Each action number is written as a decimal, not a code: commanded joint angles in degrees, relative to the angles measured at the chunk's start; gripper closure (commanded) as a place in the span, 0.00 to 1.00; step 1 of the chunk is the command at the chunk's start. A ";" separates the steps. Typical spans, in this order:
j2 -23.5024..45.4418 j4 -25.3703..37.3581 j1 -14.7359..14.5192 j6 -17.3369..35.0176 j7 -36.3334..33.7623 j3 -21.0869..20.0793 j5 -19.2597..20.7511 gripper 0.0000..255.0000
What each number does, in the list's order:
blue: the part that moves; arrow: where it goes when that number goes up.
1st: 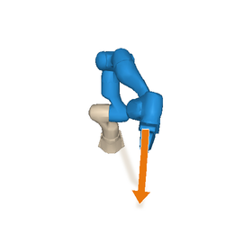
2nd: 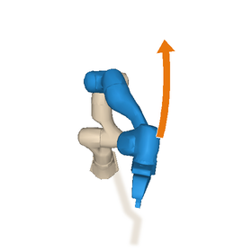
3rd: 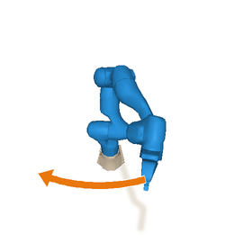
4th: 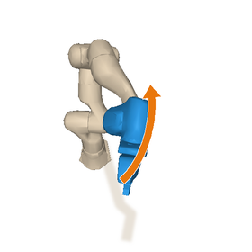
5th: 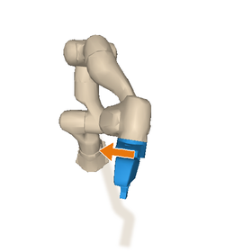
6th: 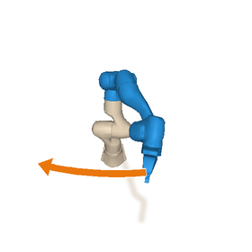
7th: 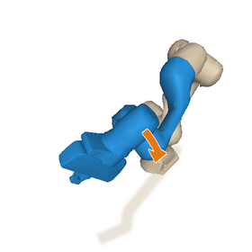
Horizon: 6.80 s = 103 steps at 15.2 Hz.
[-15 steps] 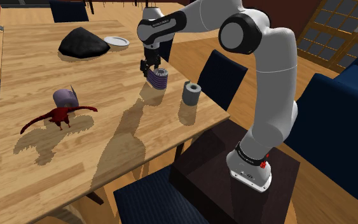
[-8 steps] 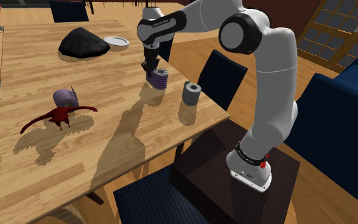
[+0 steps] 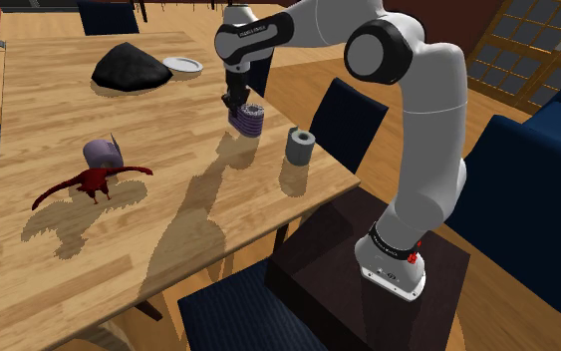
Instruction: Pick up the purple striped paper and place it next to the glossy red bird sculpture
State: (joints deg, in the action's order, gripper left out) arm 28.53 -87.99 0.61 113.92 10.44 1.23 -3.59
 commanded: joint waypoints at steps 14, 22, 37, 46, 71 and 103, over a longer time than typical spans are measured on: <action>-2.81 7.49 0.01 -10.25 -0.57 0.07 0.24 1.00; -2.99 13.38 0.08 -16.32 -0.84 0.09 0.31 1.00; -13.34 3.17 -5.89 -16.03 -9.40 -2.58 0.89 1.00; -20.53 -6.70 -12.24 -12.79 -19.91 -6.86 0.96 1.00; -21.75 -17.81 -21.58 -2.01 -36.41 -14.38 1.31 1.00; -16.57 -26.02 -21.91 11.27 -36.56 -14.22 2.38 0.00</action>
State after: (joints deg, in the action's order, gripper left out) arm 11.94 -113.98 -21.31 125.18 -26.13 -12.99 -1.21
